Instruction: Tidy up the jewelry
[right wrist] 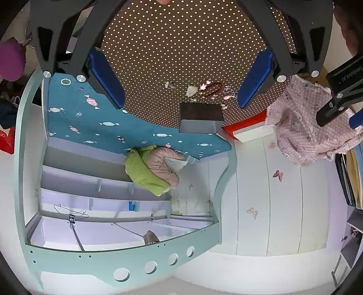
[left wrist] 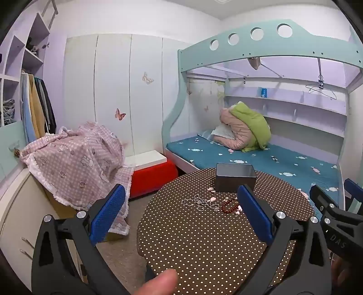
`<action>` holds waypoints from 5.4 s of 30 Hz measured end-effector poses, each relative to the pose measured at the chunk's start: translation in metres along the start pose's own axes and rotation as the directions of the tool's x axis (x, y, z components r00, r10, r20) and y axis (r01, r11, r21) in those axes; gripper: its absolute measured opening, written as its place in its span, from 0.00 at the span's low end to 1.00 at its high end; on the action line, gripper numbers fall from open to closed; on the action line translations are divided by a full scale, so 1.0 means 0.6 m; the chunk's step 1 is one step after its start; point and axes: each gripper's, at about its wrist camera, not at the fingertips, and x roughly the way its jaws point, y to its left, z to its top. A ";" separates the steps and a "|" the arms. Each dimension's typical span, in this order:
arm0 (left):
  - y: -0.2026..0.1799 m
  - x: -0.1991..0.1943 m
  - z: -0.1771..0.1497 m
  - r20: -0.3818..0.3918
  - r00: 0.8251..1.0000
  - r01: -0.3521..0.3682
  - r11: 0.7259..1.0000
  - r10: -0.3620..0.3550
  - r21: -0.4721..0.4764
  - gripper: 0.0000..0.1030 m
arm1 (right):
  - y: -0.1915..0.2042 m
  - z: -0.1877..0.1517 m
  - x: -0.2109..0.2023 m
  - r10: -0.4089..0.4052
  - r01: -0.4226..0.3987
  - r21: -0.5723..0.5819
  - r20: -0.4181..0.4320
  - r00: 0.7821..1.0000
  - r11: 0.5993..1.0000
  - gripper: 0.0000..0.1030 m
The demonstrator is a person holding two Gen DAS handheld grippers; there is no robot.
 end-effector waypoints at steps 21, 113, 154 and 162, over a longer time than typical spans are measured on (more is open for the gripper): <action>0.016 -0.015 0.016 0.040 0.998 -0.036 0.998 0.038 -0.052 0.95 | 0.002 0.013 -0.008 -0.014 0.014 -0.006 0.011 1.000 1.000 0.93; -0.041 0.583 -0.153 -0.549 0.835 0.045 0.994 0.018 0.101 0.95 | -0.102 -0.044 0.404 -0.033 0.025 -0.024 -0.523 0.852 0.999 0.93; -0.013 0.450 -0.053 -0.397 0.871 0.291 0.955 -0.289 -0.056 0.21 | -0.075 -0.095 0.470 0.066 -0.158 -0.097 -0.615 0.786 0.983 0.10; 0.000 0.428 -0.017 -0.342 0.894 0.289 0.956 -0.289 -0.052 0.21 | -0.105 -0.063 0.429 0.146 -0.196 -0.026 -0.571 0.808 0.980 0.09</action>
